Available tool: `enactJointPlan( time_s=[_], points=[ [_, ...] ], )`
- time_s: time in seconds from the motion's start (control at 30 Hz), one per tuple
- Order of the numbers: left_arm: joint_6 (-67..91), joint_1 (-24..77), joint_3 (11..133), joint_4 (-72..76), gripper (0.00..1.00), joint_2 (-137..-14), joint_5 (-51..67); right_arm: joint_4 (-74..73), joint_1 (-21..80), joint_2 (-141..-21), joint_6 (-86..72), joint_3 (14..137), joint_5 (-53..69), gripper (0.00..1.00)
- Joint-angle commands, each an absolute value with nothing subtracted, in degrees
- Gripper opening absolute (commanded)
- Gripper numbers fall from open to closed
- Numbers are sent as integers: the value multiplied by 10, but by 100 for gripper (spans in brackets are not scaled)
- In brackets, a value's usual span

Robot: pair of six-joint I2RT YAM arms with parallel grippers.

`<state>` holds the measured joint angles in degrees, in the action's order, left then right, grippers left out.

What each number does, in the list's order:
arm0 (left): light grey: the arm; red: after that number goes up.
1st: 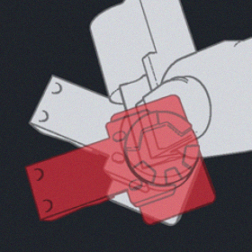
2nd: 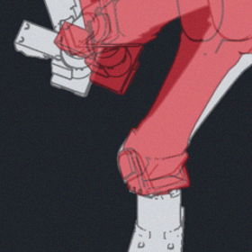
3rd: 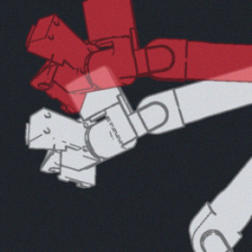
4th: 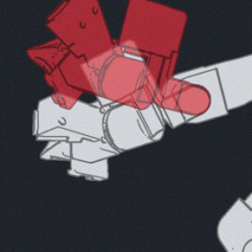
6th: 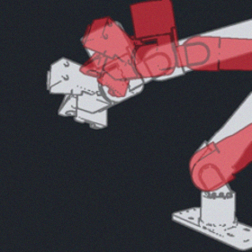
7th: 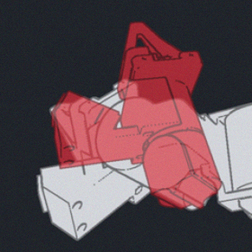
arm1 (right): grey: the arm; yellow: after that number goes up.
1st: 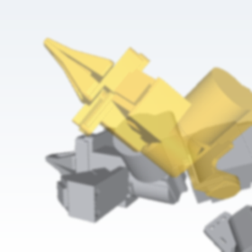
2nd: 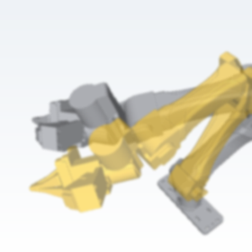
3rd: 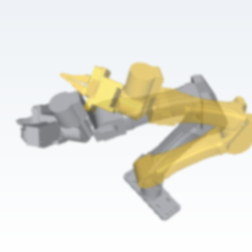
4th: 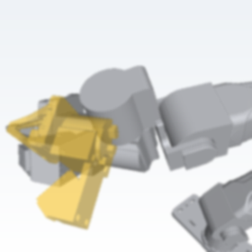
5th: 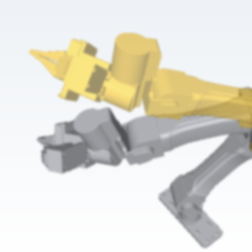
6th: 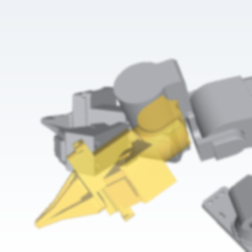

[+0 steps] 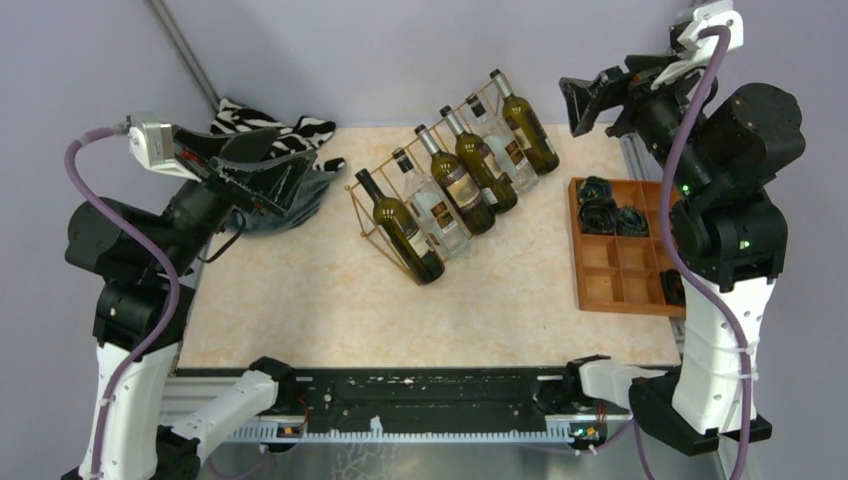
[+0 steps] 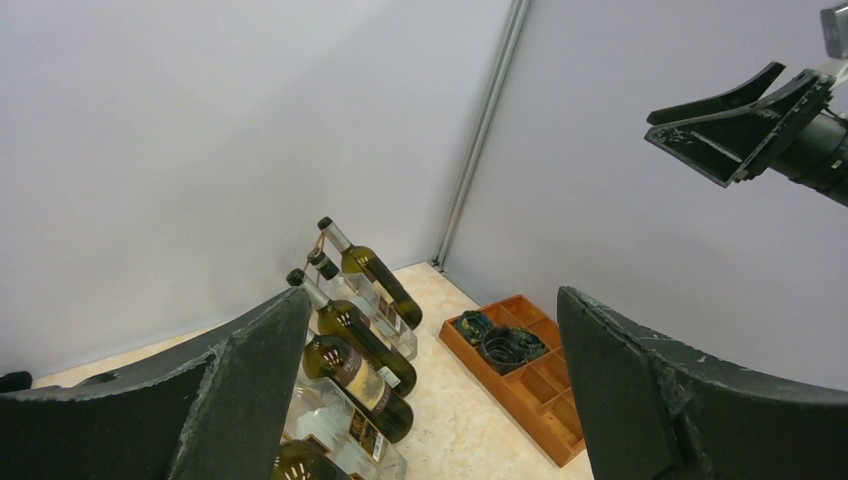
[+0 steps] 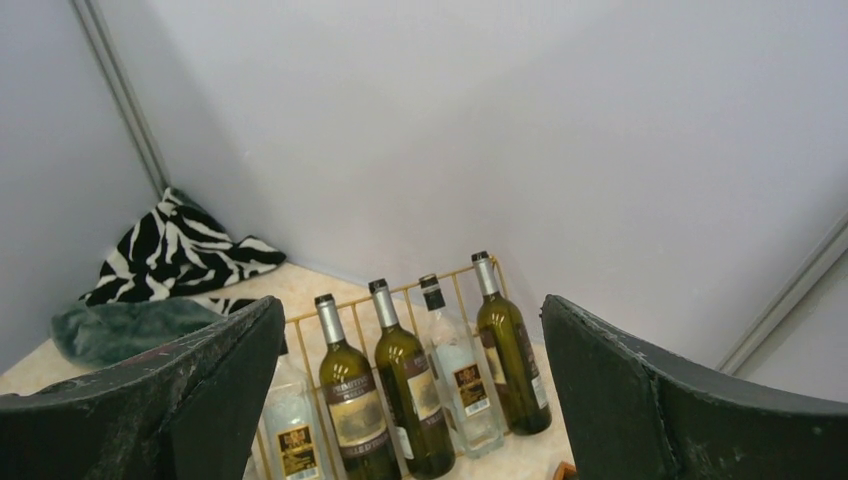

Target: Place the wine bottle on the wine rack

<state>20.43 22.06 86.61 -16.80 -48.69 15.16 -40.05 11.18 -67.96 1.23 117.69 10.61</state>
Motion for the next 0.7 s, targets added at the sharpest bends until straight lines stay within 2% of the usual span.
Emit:
enactJointPlan(
  time_s=[0.0,0.67],
  points=[
    [195,217,879,-176,98,-483,143,-394,113,-684,31,1215,104,99],
    [190,218,848,-154,98,-484,150,-410,113,-690,41,1223,113,99]
  ],
)
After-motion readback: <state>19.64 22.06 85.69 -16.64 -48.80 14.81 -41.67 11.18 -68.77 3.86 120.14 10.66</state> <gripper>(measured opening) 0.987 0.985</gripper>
